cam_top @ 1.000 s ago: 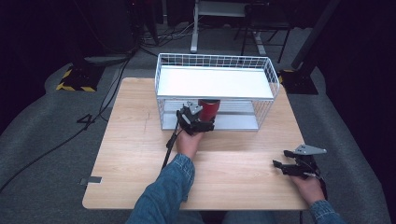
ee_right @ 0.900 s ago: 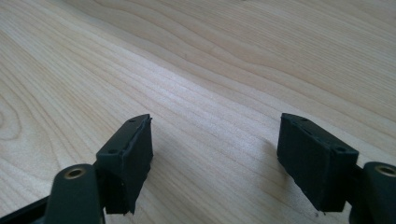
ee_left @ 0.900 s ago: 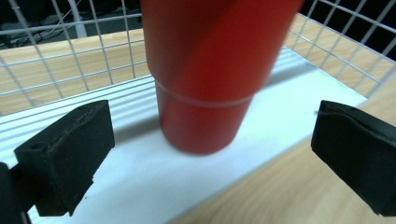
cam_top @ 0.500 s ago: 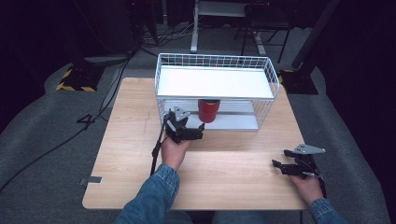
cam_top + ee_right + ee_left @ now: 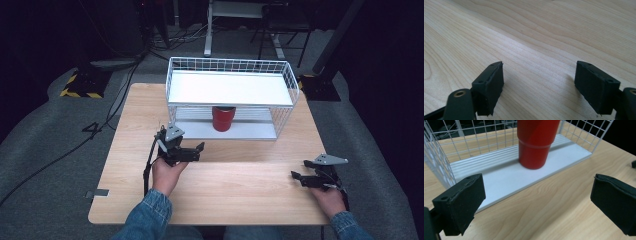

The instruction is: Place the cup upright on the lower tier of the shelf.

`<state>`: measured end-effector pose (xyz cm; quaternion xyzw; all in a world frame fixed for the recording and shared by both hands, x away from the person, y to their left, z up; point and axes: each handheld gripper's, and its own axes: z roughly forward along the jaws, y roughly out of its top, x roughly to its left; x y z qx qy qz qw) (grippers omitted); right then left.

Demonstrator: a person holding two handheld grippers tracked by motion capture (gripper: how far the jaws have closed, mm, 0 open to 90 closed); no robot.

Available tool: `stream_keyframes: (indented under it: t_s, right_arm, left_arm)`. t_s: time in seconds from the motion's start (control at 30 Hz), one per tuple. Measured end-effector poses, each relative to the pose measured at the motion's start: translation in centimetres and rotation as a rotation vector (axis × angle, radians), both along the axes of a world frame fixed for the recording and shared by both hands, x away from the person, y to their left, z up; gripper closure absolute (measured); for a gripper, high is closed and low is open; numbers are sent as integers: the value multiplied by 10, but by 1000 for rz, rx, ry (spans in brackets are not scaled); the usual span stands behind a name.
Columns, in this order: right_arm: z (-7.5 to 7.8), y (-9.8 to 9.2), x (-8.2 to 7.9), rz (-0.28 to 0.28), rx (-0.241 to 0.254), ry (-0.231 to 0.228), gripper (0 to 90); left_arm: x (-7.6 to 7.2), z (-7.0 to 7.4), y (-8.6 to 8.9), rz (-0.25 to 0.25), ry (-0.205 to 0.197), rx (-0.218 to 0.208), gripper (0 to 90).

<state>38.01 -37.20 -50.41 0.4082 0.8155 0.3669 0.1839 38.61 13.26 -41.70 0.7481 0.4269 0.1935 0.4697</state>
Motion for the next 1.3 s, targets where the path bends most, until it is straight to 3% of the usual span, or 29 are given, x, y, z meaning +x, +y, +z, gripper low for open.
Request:
stream_keyframes:
  t_s: [0.27, 0.63, 0.77, 0.93, 0.97, 1.03, 1.1, 1.2, 1.3]
  right_arm:
    - [0, 0, 0, 0, 0, 0, 239]
    - [0, 0, -1, -4, -3, -1, 239]
    - [0, 0, -2, -1, -3, -1, 239]
    - [0, -1, -4, 9, -4, 0, 238]
    - [0, -1, -4, 10, -4, -1, 238]
    - [0, -1, -5, 12, -6, -1, 239]
    - [0, -1, -5, 12, -6, -1, 238]
    - [0, -1, -5, 11, -6, -2, 238]
    - [0, -1, -5, 11, -4, 0, 238]
  left_arm:
    - [-26, 2, 24, -10, -7, 16, 5]
    - [-46, -12, 54, -7, 15, 41, 34]
    - [-60, -21, 67, -21, 74, 42, 73]
    - [-73, -38, 78, 4, 84, 54, 77]
    - [-73, -38, 78, 4, 84, 54, 79]
    - [-74, -55, 85, 13, 144, 57, 83]
    - [-73, -62, 88, 14, 174, 64, 84]
    - [-73, -67, 90, 11, 200, 58, 84]
    - [-72, -71, 92, 10, 232, 83, 85]
